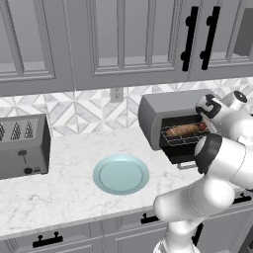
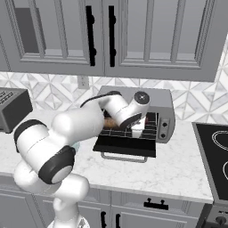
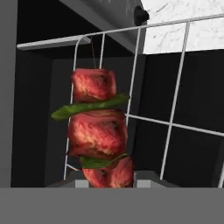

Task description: Pick up the kebab skewer and baguette bread, and place them inside the toaster oven. Close the toaster oven door and start by setting the timer.

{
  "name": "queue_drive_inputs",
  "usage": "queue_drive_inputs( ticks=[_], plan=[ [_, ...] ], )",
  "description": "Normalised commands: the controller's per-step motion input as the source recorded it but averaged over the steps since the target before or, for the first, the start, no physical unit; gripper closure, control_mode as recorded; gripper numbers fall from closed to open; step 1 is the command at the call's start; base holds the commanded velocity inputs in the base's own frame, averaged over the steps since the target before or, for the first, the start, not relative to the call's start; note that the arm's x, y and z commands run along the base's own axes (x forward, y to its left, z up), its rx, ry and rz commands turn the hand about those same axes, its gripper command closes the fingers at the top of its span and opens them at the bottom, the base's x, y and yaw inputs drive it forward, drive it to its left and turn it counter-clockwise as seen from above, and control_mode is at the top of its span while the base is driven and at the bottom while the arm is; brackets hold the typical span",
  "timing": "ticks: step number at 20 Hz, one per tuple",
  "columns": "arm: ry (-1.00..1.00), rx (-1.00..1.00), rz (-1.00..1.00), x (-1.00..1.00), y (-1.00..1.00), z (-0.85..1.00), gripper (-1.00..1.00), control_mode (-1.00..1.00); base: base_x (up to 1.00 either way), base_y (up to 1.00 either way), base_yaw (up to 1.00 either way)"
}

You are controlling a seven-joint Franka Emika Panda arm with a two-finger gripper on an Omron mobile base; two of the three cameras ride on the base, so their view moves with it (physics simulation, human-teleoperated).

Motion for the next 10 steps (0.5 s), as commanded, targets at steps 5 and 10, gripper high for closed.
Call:
queue_drive_inputs(
  ticks=[5,10],
  plan=[
    [0.00,0.00,0.00,0.46,-0.09,-0.15,1.00,-1.00,0.00,0.00,0.00],
    [0.00,0.00,0.00,0.33,-0.05,-0.37,1.00,-1.00,0.00,0.00,0.00]
  ],
)
